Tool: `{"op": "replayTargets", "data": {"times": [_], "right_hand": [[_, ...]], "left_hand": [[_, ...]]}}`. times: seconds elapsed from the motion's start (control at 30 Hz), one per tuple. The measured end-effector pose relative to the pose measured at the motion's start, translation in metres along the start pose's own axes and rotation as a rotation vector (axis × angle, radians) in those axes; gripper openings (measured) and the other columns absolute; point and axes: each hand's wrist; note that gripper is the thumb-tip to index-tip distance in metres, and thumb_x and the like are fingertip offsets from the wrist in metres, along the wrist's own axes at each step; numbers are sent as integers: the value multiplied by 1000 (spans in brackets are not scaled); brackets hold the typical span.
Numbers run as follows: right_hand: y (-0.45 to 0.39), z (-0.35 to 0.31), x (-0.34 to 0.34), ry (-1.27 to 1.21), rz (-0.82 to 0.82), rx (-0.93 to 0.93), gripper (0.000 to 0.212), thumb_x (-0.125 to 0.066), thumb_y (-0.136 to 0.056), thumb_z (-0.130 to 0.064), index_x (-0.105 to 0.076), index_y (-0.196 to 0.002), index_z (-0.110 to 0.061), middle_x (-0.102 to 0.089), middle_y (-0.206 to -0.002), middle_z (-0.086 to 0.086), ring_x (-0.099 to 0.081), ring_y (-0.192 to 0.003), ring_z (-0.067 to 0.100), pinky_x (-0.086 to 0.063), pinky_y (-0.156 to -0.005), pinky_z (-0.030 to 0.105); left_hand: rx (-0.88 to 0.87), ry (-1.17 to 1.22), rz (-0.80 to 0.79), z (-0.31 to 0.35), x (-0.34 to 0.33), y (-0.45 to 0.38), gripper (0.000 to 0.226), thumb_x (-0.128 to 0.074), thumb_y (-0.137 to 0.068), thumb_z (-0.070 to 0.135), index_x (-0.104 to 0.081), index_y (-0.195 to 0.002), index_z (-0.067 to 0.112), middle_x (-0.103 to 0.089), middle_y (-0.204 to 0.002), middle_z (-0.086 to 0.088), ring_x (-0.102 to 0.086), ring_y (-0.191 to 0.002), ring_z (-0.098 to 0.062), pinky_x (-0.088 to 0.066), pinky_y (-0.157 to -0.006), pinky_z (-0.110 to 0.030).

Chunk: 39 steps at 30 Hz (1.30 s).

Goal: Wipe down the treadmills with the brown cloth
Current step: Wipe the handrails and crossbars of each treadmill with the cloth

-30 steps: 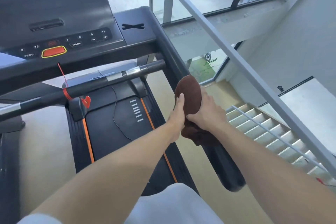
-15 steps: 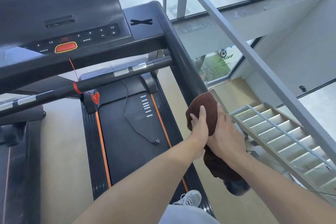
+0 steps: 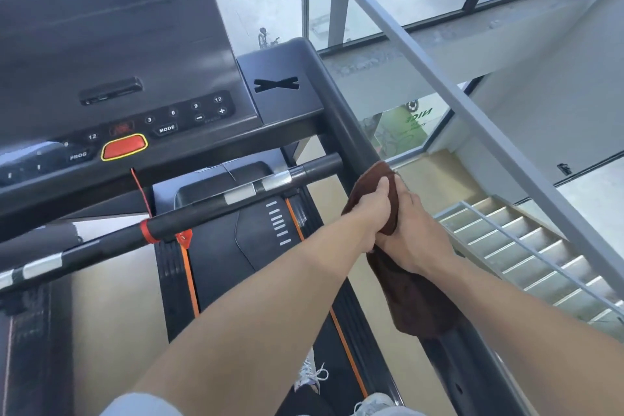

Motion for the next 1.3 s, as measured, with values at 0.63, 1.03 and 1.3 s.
{"op": "replayTargets", "data": {"times": [0.63, 1.03, 1.3], "right_hand": [[-34, -1, 21, -476, -147, 57, 124, -93, -74, -26, -9, -165, -29, -51, -136, -14, -54, -122, 4, -38, -83, 1], [121, 103, -7, -556, -174, 101, 120, -89, -78, -31, -7, -165, -33, -46, -147, -15, -52, -128, 3, -41, -100, 16], [232, 166, -36, -609, -95, 117, 115, -85, -71, -47, -9, -156, -57, -45, -152, -14, -49, -135, 7, -44, -112, 38]], "left_hand": [[-33, 217, 40, -1, 9, -21, 138, -56, -28, 103, -33, -153, 49, -45, -156, -1, -50, -133, -43, -26, -97, -86], [-53, 202, 55, -153, -72, 54, 133, -59, -36, 100, -32, -155, 48, -59, -143, 1, -65, -114, -28, -60, -56, -42], [-124, 329, 145, -259, -139, 125, 104, -62, -57, 93, -50, -146, 41, -73, -124, 7, -68, -114, -21, -50, -104, -48]]}}
Point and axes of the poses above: each hand's wrist, its own y-axis away from the middle knuckle, its own x-axis out of the back of the hand, z = x × y
